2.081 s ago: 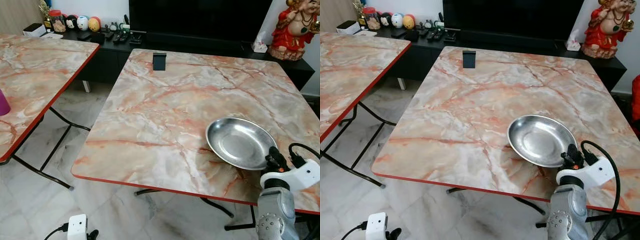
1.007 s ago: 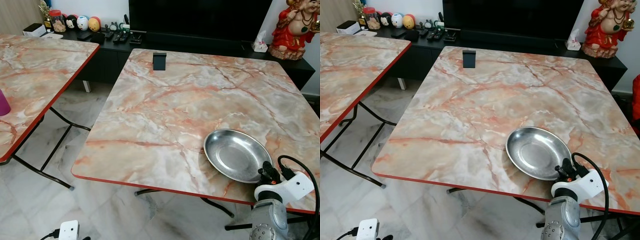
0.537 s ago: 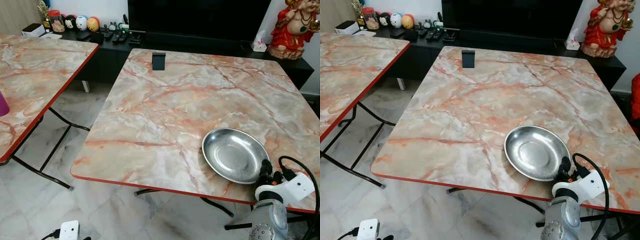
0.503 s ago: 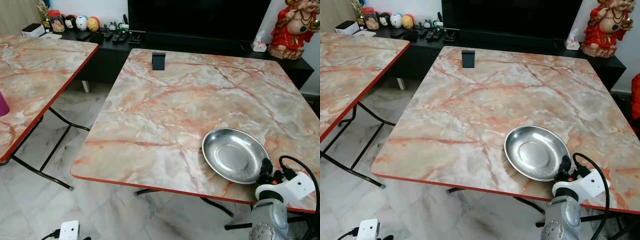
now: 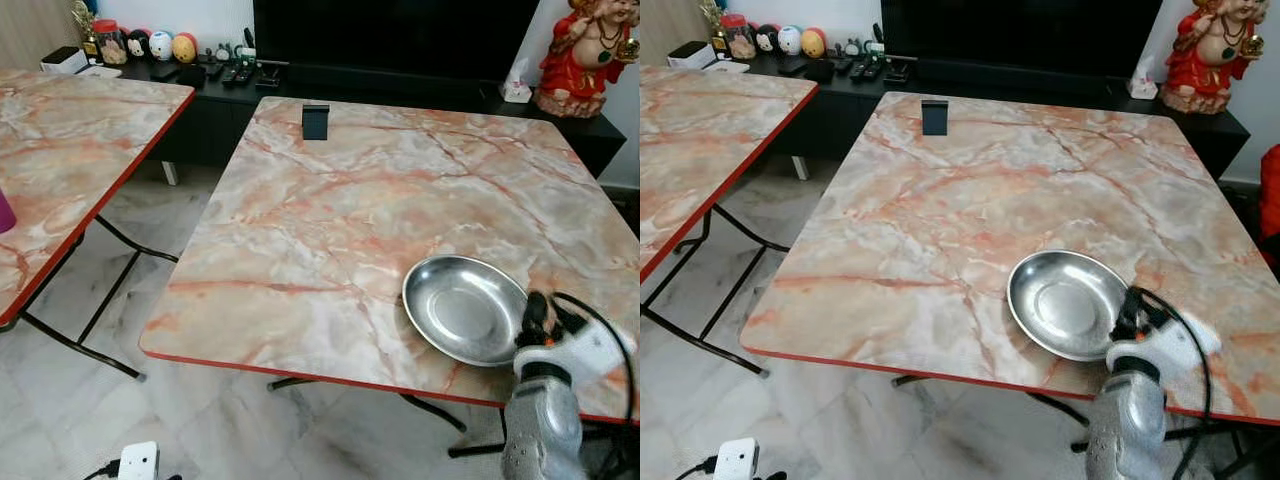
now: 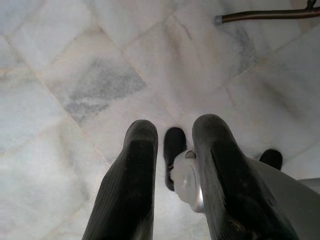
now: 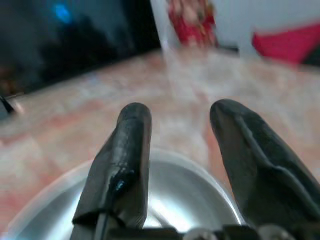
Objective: Setting the table
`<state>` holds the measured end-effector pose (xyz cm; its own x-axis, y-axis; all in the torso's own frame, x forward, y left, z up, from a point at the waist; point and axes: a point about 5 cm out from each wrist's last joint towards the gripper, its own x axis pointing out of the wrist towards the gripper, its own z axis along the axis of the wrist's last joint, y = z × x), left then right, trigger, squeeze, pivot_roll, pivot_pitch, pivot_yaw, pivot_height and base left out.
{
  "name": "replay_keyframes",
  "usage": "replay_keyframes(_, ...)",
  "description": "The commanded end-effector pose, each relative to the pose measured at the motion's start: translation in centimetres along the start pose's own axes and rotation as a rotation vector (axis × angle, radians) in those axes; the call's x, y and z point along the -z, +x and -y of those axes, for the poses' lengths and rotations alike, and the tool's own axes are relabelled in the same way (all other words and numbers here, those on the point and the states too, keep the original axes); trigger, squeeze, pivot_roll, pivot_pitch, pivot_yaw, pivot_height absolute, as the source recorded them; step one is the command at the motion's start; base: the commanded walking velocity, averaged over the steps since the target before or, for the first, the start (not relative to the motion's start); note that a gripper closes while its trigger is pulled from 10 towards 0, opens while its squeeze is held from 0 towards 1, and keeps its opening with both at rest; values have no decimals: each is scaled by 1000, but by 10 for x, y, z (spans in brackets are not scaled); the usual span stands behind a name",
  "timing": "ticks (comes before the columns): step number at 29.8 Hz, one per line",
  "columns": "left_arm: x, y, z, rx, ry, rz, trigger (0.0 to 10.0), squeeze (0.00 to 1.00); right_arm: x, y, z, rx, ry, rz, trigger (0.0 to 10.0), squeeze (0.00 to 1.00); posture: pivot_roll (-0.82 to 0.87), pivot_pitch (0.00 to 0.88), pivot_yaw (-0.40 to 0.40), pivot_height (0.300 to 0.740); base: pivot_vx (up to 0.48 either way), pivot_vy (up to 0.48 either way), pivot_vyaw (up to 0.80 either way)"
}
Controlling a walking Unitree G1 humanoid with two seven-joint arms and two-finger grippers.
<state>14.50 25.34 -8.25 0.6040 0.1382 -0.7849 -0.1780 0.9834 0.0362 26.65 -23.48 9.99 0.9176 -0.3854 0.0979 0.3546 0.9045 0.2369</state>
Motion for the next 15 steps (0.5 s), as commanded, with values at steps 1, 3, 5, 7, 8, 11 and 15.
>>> replay_keyframes(1,5,-2,-3,-9,8,-24,10000,0,-11,5,-7,-24,-7,43,10000,0,-33,8,-60,740,0,0,0)
replay_keyframes(3,5,-1,-4,-14,2,-23,10000,0,-16,8,-14,-63,-8,57,10000,0,-29,12,-67,740,0,0,0)
replay_keyframes(5,4,-1,-3,-23,-10,-17,10000,0,-17,9,-25,-161,-64,62,10000,0,-22,10,-70,740,0,0,0)
replay_keyframes(7,2,0,-1,-23,-10,-14,10000,0,-13,9,-32,-220,-97,49,10000,0,-23,6,-71,740,0,0,0)
replay_keyframes(8,2,1,2,-19,-8,-13,10000,0,-9,8,-34,-238,-99,34,10000,0,-21,3,-74,740,0,0,0)
replay_keyframes(11,-1,4,19,-9,-11,-1,10000,0,1,6,-43,-322,-160,-1,10000,0,-2,0,-86,740,0,0,0)
replay_keyframes(15,-2,5,23,-13,-19,11,10000,0,12,3,-49,-376,-167,-45,10000,0,4,0,-86,740,0,0,0)
